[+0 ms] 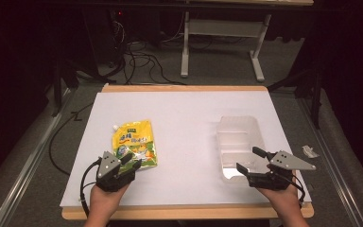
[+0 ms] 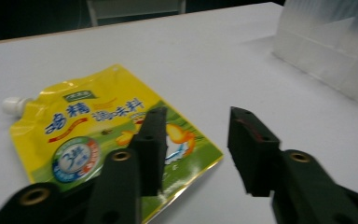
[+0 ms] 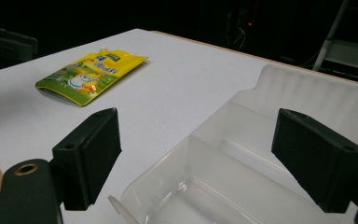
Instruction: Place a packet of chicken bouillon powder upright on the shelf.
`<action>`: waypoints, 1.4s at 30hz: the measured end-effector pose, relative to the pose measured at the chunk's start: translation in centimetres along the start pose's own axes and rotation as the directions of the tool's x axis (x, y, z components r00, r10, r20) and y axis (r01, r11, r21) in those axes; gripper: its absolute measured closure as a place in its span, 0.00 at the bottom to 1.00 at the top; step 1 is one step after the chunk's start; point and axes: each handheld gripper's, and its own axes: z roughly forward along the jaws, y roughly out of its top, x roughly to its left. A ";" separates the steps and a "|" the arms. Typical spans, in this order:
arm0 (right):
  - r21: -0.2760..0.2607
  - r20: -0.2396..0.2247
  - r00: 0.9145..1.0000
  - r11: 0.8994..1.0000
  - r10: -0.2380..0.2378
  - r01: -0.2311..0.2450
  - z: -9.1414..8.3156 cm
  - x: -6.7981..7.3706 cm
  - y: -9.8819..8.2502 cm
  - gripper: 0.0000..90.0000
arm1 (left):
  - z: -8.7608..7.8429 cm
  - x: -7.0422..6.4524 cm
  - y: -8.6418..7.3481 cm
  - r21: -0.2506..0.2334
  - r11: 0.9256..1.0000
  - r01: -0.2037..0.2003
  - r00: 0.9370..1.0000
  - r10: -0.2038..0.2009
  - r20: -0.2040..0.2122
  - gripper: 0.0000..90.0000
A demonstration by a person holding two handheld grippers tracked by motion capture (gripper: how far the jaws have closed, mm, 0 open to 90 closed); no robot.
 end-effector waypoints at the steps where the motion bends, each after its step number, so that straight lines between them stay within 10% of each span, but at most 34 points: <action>1: 0.000 0.000 1.000 1.000 0.000 0.000 0.0 0.0 0.0 0.18 | 0.0 0.0 0.0 0.000 1.000 0.000 1.000 0.000 0.000 0.76; 5: 0.009 0.003 1.000 1.000 0.005 -0.005 -0.1 -0.1 -0.2 0.18 | 0.6 1.8 -0.3 0.011 0.999 0.049 0.994 -0.047 -0.100 1.00; 8: 0.016 0.003 1.000 1.000 0.001 -0.001 0.0 -0.1 -0.2 0.18 | 1.7 3.4 -0.3 0.040 0.997 0.065 0.977 -0.056 -0.206 1.00; 15: 0.025 -0.001 1.000 1.000 -0.003 0.003 -0.2 0.0 -0.4 0.19 | 4.4 8.5 -1.2 0.105 0.974 0.199 0.912 -0.145 -0.383 1.00; 18: 0.024 -0.001 1.000 1.000 -0.004 0.004 -0.3 0.0 -0.5 0.20 | 5.3 9.6 -1.6 0.154 0.960 0.234 0.898 -0.153 -0.413 1.00; 23: 0.026 -0.001 1.000 1.000 -0.004 0.004 -0.4 0.2 -0.6 0.20 | 6.5 10.1 -1.9 0.209 0.950 0.232 0.911 -0.138 -0.388 1.00; 34: 0.027 -0.010 1.000 1.000 0.002 -0.001 -0.4 0.3 -0.5 0.22 | 7.9 6.2 -1.3 0.265 0.958 0.113 0.982 -0.068 -0.174 1.00; 42: 0.026 -0.017 1.000 1.000 0.009 -0.008 -0.5 0.3 -0.5 0.24 | 8.9 1.8 -0.9 0.294 0.956 0.002 1.000 0.001 -0.010 1.00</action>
